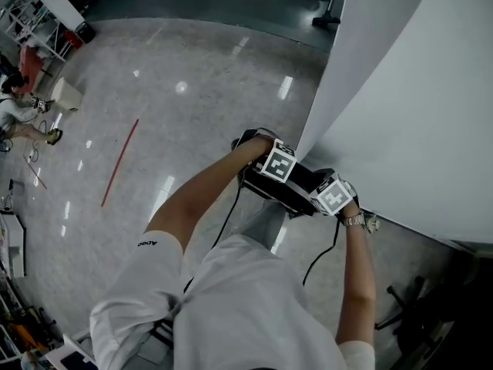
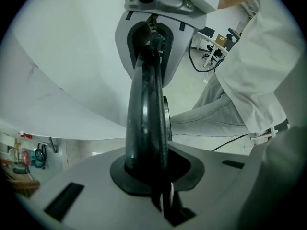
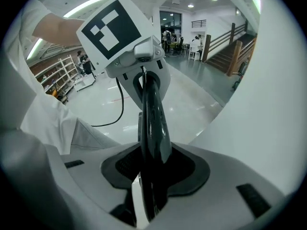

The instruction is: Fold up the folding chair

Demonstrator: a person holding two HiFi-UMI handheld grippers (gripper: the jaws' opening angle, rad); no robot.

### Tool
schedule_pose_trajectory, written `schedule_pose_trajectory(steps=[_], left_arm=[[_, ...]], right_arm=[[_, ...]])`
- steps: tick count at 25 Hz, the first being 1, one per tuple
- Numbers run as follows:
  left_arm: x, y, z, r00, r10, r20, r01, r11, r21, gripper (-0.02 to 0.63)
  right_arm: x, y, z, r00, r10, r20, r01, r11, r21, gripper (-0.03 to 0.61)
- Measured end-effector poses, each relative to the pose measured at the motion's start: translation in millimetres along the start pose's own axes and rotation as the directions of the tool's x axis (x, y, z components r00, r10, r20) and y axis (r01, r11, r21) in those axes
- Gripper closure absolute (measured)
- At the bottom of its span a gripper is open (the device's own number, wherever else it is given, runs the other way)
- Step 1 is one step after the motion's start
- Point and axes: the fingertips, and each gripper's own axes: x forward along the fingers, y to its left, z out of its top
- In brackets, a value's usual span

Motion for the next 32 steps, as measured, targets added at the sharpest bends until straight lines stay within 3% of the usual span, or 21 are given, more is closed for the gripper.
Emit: schedule_pose_trajectory(steps=[5, 13, 19, 32], left_arm=[[0, 36, 2, 1.000, -0.020, -0.008, 0.020, 0.999, 0.034, 0.560], [5, 83, 9, 0.999, -0.039, -0.012, 0.040, 0.996, 0.086, 0.551], [10, 109, 12, 1.000, 0.001, 0.007, -0.002, 0.994, 0.109, 0.522], [16, 127, 14, 0.998, -0.056, -0.034, 0.059, 0.994, 0.088, 0.510]], right_arm=[[-8, -39, -7, 0.998, -0.061, 0.029, 0.058, 0.992, 0.115, 0.419], [-12, -85, -16, 0.993, -0.119, 0.014, 0.114, 0.975, 0.189, 0.413], [-14, -110, -21, 0.991, -0.133, 0.007, 0.128, 0.965, 0.229, 0.403], [-16, -132, -32, 0.988, -0.155, -0.012, 0.152, 0.952, 0.265, 0.403]])
